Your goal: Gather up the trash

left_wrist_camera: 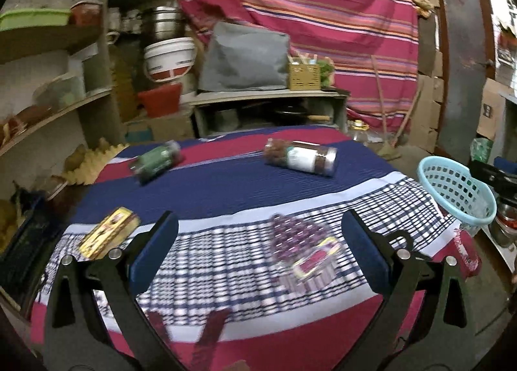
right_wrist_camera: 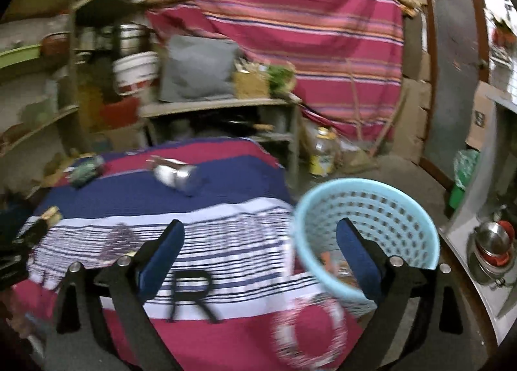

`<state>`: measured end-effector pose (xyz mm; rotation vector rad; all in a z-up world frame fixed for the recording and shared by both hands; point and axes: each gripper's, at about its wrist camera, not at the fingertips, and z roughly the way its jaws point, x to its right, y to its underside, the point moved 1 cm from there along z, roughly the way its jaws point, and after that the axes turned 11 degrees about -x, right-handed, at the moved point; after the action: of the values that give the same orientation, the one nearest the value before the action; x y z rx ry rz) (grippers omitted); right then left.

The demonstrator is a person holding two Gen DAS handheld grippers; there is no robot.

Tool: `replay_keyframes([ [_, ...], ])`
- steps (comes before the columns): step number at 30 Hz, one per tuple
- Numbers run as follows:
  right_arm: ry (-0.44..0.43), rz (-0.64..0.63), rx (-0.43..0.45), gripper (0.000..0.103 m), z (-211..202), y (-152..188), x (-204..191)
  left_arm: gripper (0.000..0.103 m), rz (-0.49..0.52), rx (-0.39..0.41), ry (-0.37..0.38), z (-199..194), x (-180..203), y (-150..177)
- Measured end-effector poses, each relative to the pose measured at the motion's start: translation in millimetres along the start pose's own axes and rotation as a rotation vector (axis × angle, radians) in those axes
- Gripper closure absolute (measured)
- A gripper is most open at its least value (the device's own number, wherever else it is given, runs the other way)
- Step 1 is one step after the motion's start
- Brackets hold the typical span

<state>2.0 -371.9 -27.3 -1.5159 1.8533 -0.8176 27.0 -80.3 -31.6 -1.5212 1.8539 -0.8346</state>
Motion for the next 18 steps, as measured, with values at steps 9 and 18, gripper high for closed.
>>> replay_keyframes([
  [9, -0.094, -0.03, -0.027, 0.007, -33, 36, -71, 0.005, -0.045, 0.031, -0.043, -32, -38, 14],
  [18, -0.058, -0.018, -0.039, 0.007, -41, 62, -95, 0.005, -0.029, 0.042, -0.035, -44, -39, 30],
])
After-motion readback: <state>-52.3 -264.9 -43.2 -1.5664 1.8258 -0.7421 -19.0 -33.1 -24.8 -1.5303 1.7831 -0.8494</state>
